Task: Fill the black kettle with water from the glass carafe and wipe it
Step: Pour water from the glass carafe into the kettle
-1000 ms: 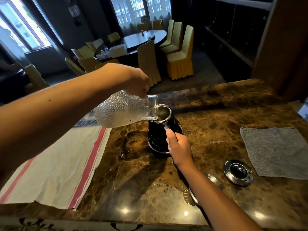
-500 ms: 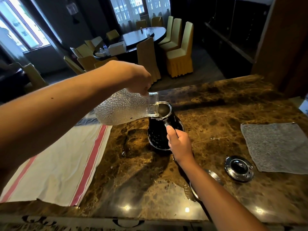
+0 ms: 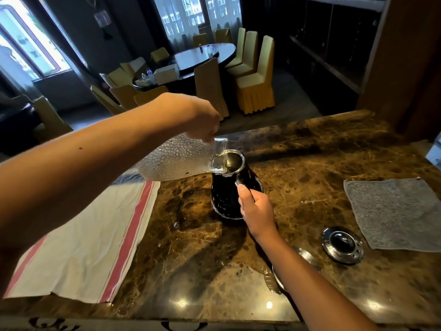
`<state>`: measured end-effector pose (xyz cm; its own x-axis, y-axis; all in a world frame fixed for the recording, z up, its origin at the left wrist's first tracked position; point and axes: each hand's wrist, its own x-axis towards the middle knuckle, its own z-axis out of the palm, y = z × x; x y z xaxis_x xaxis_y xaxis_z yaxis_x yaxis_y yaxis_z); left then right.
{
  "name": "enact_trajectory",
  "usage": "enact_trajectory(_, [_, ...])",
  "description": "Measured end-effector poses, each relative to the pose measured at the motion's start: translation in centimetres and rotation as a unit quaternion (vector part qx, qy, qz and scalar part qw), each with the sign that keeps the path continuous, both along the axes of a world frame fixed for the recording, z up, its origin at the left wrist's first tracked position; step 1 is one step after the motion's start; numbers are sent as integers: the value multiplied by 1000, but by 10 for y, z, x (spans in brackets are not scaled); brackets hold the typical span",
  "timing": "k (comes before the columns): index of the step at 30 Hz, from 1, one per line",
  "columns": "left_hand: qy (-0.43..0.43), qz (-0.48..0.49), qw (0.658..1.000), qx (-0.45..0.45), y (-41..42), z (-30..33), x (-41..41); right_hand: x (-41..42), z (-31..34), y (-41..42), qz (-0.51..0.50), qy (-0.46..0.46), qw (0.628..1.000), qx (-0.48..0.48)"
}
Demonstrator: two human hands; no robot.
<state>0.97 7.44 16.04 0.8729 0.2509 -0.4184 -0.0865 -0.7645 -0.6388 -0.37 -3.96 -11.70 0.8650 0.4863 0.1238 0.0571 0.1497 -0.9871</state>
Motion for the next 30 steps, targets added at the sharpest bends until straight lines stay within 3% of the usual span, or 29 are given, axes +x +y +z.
enact_trajectory(10, [-3, 11, 999, -39, 6, -1, -2, -1, 2, -1, -6, -13, 1000, -8])
enact_trajectory(21, [-82, 12, 985, -150, 55, -8, -27, -1, 1, 0, -18, -23, 999, -17])
enact_trajectory(30, [-236, 21, 917, -320, 112, -52, -73, -5, -1, 3, -56, -10, 998, -13])
